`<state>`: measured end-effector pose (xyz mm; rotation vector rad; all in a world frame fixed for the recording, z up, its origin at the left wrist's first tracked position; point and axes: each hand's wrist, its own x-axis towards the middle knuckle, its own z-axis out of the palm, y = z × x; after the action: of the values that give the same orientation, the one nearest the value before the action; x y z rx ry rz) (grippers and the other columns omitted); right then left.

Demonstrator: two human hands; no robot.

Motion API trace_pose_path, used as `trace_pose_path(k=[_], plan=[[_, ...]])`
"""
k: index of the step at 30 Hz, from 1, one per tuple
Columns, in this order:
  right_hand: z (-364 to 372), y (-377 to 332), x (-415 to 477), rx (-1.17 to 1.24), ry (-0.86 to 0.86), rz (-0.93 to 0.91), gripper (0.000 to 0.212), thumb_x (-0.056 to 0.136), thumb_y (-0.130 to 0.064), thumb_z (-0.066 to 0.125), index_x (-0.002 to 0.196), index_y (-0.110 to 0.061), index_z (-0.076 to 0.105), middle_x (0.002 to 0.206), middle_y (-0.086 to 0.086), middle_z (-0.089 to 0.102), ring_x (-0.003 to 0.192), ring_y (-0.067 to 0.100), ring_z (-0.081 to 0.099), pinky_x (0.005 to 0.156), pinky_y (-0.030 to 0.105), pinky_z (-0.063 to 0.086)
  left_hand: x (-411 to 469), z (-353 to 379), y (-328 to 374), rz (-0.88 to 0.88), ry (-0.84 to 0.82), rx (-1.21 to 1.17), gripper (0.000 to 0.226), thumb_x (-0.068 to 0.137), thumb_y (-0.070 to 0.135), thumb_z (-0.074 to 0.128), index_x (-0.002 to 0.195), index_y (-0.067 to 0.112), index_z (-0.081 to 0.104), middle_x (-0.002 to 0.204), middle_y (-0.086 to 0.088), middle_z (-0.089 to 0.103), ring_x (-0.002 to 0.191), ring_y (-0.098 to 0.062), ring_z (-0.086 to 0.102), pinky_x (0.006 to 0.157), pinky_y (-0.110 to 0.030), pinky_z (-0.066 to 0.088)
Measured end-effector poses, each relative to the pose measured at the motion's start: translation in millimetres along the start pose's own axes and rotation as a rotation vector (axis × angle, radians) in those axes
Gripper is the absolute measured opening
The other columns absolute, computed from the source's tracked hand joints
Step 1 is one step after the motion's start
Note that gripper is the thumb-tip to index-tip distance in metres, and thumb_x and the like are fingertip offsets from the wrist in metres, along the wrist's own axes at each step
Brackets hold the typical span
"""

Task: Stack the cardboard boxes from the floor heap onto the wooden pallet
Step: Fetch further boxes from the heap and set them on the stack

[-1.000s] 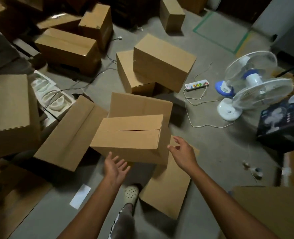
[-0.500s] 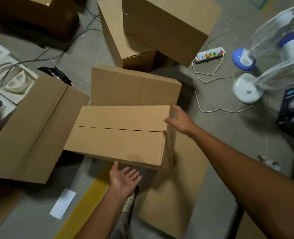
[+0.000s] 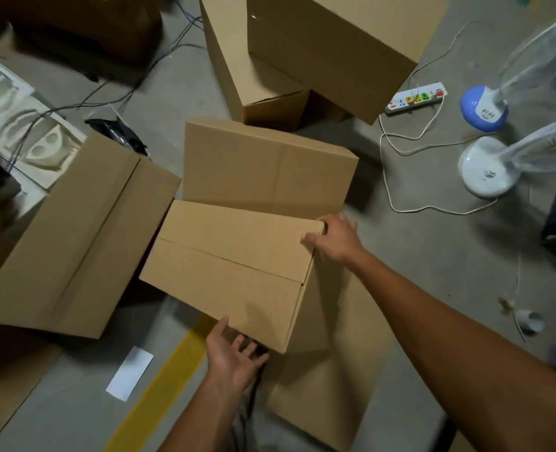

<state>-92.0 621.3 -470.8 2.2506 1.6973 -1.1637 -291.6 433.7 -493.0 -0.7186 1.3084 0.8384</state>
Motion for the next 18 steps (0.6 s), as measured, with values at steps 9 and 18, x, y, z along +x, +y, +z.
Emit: trace_pose_path(k=[9, 18], plan=[[2.4, -10.0, -126.4, 0.289, 0.037, 0.173, 0.062, 0.089, -0.053, 0.065, 0.132, -0.013, 0.044, 0.131, 0.011, 0.057, 0.116, 0.031, 0.055, 0.091, 0.037, 0.044, -95.1, -53.7, 3.3, 0.274, -0.055, 0.155, 0.030, 0.090, 0.021, 0.051, 0.062, 0.022, 0.062, 0.067, 0.007, 0.063, 0.064, -0.014, 0.053, 0.070, -0.034, 0.036], [-18.1, 31.4, -317.6, 0.640, 0.139, 0.230, 0.085, 0.067, -0.092, 0.036, 0.104, -0.024, 0.071, 0.111, 0.004, 0.071, 0.099, 0.023, 0.065, 0.097, 0.049, 0.052, -219.3, -77.4, 21.5, 0.552, -0.288, 0.709, 0.056, 0.099, 0.063, 0.034, 0.123, 0.027, 0.070, 0.130, 0.004, 0.067, 0.124, -0.018, 0.053, 0.103, -0.044, 0.037]])
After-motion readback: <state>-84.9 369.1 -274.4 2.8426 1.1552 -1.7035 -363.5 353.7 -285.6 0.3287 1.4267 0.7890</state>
